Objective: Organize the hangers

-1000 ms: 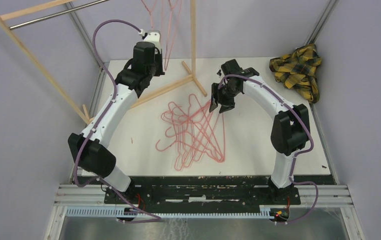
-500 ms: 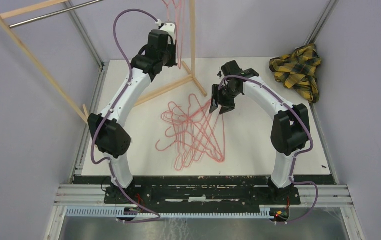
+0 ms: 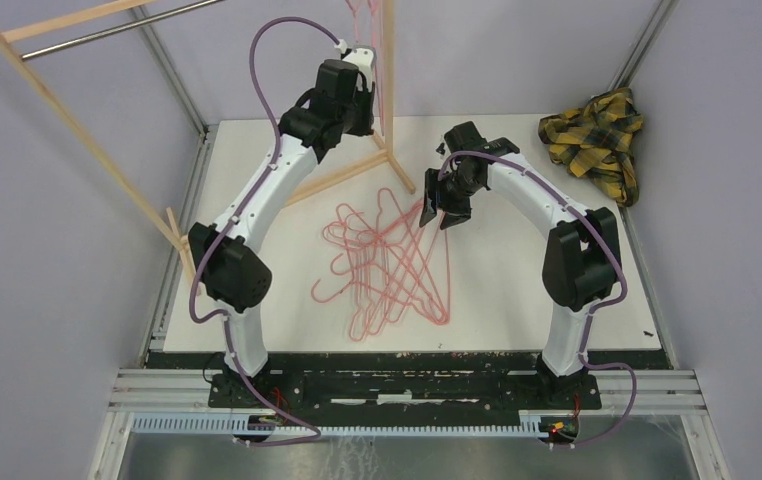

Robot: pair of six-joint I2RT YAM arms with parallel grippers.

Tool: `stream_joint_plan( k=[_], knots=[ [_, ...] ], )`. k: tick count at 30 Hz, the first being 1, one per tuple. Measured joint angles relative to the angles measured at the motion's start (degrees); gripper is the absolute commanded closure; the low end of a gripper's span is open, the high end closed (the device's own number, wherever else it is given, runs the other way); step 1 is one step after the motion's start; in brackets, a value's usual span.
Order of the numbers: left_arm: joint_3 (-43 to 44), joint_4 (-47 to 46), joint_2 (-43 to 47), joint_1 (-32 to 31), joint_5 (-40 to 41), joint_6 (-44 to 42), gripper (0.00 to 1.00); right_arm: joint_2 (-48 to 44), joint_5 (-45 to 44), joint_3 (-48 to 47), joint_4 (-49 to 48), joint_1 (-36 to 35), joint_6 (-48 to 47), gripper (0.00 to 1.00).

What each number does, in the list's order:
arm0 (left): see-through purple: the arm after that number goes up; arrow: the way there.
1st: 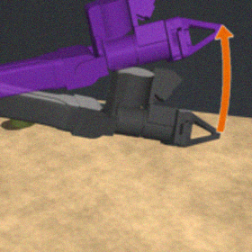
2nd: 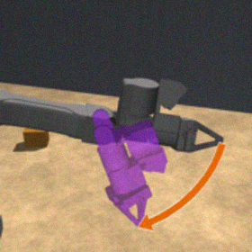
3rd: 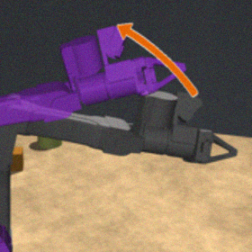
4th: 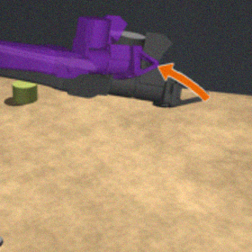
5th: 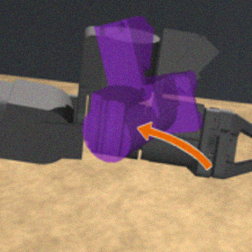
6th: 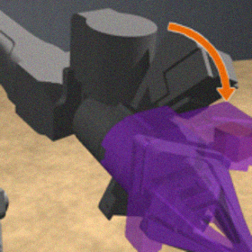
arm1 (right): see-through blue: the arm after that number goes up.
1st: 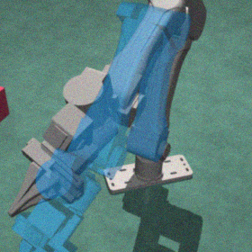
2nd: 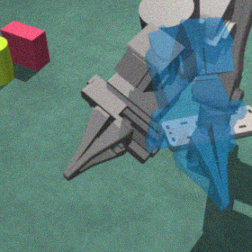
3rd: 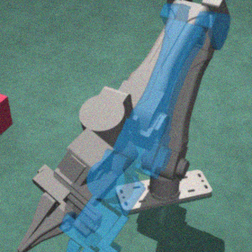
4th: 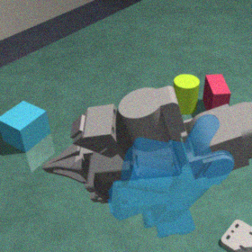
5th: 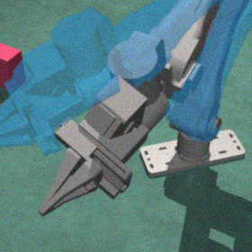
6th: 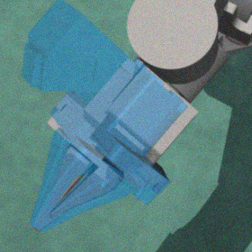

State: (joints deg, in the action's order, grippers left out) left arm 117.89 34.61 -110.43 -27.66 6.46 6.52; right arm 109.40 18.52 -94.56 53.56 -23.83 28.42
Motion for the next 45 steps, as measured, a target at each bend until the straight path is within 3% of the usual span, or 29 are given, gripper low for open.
stream_joint_plan(
  k=[3,5,8,18,28,34,45],
  knots=[
    [-0.24,1.4,0.0,-0.2,-0.44,-0.04,0.44,-0.17,0.15,0.0,0.0,0.0,-0.02,0.38],
    [-0.85,1.79,0.15,-0.24,-0.63,-0.07,0.23,-0.39,0.37,0.0,0.02,0.0,-0.04,0.37],
    [-2.75,2.12,1.22,-0.22,-0.87,-0.17,0.0,-0.63,0.57,0.0,0.04,0.0,-0.22,0.37],
    [-14.56,1.18,14.95,1.09,-5.57,-0.17,0.01,-0.59,0.87,-0.61,0.37,-0.76,-0.24,0.39],
    [-37.73,-1.66,35.82,1.7,-10.56,-0.09,0.01,9.42,1.27,-13.07,0.0,-11.56,-0.87,0.47],
    [-45.64,-0.48,41.18,1.7,-11.63,-0.07,0.01,15.78,0.15,-13.29,-0.07,-12.57,-1.11,0.51],
    [-54.93,-0.39,47.34,1.7,-11.69,0.02,0.01,19.17,0.04,-11.21,-0.85,-12.59,-1.75,0.57]
  ],
)
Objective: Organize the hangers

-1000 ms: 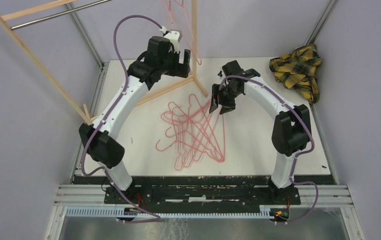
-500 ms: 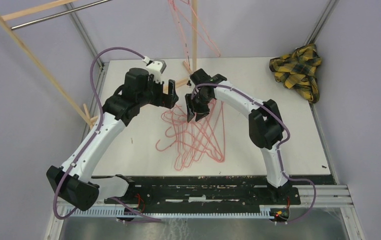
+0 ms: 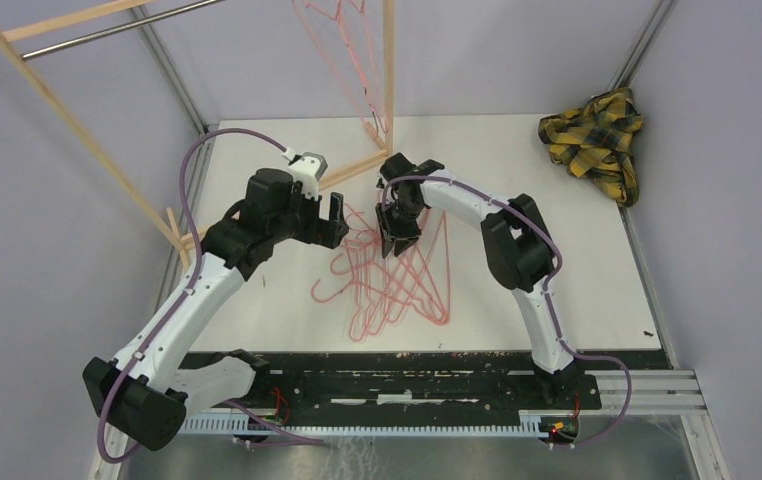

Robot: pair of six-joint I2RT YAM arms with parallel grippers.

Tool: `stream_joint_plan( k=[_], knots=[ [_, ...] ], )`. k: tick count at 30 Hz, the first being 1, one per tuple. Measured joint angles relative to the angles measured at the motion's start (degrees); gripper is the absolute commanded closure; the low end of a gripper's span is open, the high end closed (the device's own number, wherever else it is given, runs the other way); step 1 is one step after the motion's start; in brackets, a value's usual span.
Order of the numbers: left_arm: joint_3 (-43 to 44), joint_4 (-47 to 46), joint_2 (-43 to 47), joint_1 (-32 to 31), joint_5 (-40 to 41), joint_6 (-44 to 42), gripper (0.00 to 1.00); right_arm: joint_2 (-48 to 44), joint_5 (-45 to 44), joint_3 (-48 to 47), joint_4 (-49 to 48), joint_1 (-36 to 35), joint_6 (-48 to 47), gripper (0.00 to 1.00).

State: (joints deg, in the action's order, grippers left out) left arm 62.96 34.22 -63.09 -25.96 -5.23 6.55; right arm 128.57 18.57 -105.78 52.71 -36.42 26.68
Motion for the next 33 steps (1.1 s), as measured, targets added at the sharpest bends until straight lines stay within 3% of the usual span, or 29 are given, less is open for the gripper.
stream_joint_plan(
  k=[6,11,16,21,26,33],
  knots=[
    [-2.45,-0.07,1.4,0.0,-0.96,1.77,0.01,2.56,1.07,0.42,-0.57,-1.31,0.02,0.58],
    [-3.5,-0.07,1.75,0.0,-1.44,3.32,0.01,3.63,3.02,0.55,-1.49,-1.73,0.48,0.84],
    [-4.46,-0.09,1.84,0.0,-2.99,3.78,0.0,3.61,3.91,0.7,-2.29,-1.77,0.7,0.98],
    [-5.75,-0.7,2.62,0.0,-6.23,3.91,0.01,0.94,3.56,1.62,-2.19,-1.75,1.6,0.99],
    [-6.08,-2.49,2.86,0.0,-10.45,4.13,0.01,-7.34,4.11,1.6,-2.36,-1.38,4.28,0.99],
    [-10.03,-9.4,4.35,0.0,-15.54,6.03,0.01,-16.11,9.31,0.15,-9.97,0.22,13.68,0.99]
  ],
)
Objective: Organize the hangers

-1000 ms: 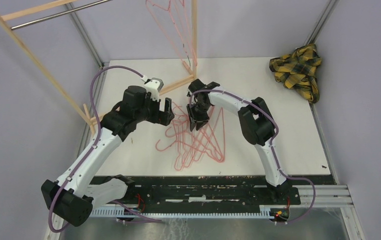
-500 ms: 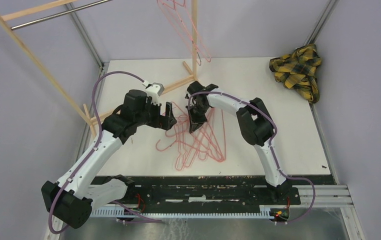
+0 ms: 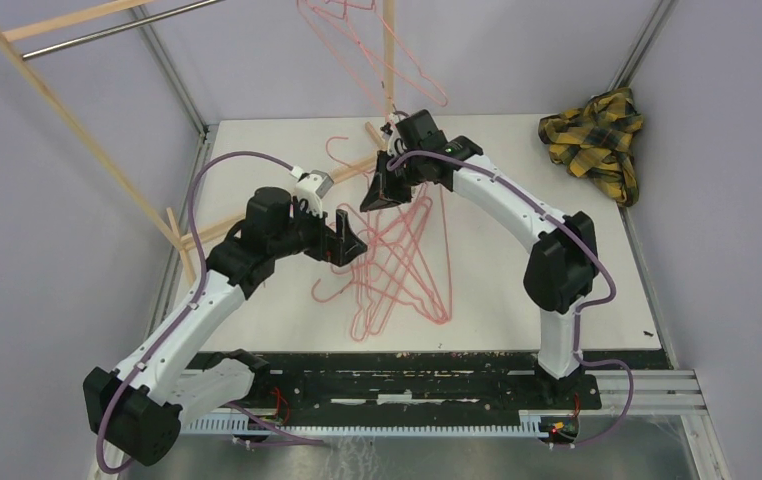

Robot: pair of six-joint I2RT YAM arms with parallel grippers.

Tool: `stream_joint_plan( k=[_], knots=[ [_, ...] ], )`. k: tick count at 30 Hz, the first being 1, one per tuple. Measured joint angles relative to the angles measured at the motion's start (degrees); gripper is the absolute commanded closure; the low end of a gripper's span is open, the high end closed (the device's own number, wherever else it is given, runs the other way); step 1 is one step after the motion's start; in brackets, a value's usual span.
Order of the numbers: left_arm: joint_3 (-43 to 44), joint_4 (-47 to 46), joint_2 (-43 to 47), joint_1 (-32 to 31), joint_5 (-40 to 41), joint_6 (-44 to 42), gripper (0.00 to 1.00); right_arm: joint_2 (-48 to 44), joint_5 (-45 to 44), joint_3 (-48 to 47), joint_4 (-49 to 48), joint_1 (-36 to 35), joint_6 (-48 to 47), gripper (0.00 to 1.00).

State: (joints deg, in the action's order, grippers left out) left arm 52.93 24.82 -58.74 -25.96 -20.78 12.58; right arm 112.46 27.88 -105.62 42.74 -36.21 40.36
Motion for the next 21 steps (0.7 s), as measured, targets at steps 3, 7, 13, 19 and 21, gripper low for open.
stream_joint_plan(
  k=[3,7,13,19,21],
  knots=[
    [-3.5,-3.58,1.36,0.0,-0.92,1.95,0.01,0.22,1.99,-0.55,-3.87,0.35,4.15,0.99],
    [-6.45,-8.0,1.92,0.0,-2.34,4.22,0.01,1.11,3.85,-1.31,-6.88,0.33,7.96,0.99],
    [-9.14,-15.06,0.5,0.0,-3.91,7.48,0.0,1.7,7.3,-1.31,-11.41,0.22,13.18,0.99],
    [-9.77,-19.67,-3.91,-0.02,-7.06,9.88,0.41,1.7,8.7,-1.29,-14.91,0.2,16.09,0.99],
    [-9.84,-20.44,-4.92,-0.02,-8.22,10.38,0.6,1.7,9.01,-1.29,-15.85,0.2,16.39,0.99]
  ],
)
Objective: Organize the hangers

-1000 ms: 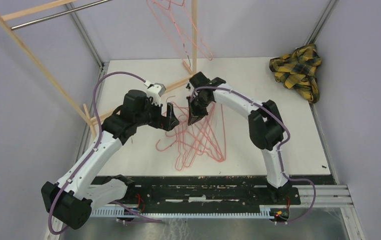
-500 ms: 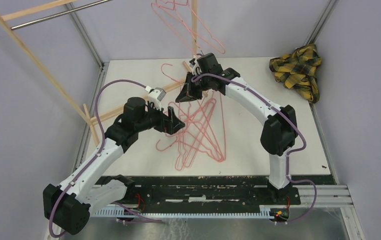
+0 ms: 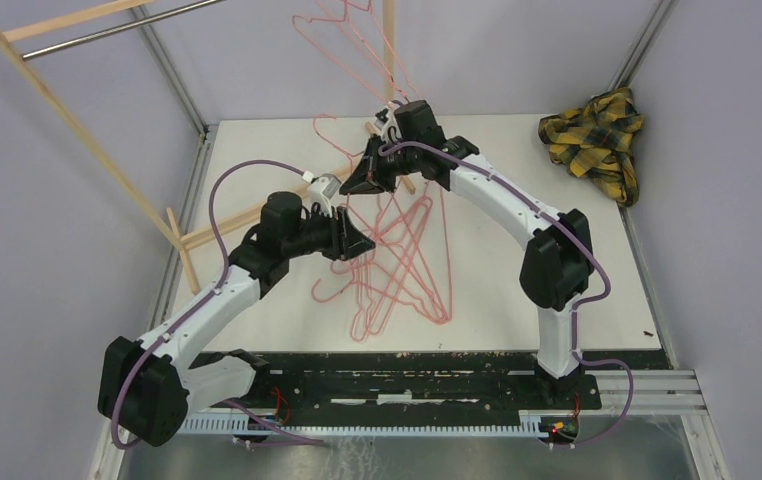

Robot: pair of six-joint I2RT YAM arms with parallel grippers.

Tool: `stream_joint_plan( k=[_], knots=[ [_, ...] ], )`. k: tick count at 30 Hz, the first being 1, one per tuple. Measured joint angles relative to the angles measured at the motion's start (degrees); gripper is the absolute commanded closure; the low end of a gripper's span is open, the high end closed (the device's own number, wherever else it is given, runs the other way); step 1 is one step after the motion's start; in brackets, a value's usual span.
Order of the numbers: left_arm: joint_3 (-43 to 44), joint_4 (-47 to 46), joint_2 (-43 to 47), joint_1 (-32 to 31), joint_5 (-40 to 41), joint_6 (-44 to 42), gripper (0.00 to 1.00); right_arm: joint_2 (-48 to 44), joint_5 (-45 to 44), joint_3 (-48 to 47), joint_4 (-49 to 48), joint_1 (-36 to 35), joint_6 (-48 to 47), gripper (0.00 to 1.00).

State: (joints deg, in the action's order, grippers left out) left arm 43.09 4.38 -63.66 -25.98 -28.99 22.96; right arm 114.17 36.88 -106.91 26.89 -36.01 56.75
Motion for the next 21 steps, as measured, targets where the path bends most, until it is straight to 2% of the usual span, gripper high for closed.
stream_joint_plan(
  k=[2,3,10,12,15,21],
  knots=[
    [0.0,-0.31,-0.37,0.0,-0.76,0.17,0.94,0.0,0.26,0.0,-0.5,0.09,0.04,0.97],
    [0.0,-0.2,-0.42,0.02,-1.14,0.63,0.97,0.0,0.31,0.0,-0.63,0.11,0.02,0.93],
    [-0.72,3.34,-0.59,0.7,1.9,1.03,0.97,-0.22,0.44,0.0,1.79,0.55,-1.42,0.55],
    [0.15,6.84,-0.72,0.22,4.15,0.48,0.97,-0.44,-0.68,0.26,5.27,0.85,-3.87,0.39],
    [3.17,13.79,-1.2,-0.33,10.05,-1.22,0.97,-2.6,-3.74,3.65,10.16,2.43,-8.44,0.3],
    [10.25,26.53,0.55,-0.17,29.51,-3.45,0.97,-11.45,-15.15,12.07,22.21,7.96,-18.95,0.29]
  ],
)
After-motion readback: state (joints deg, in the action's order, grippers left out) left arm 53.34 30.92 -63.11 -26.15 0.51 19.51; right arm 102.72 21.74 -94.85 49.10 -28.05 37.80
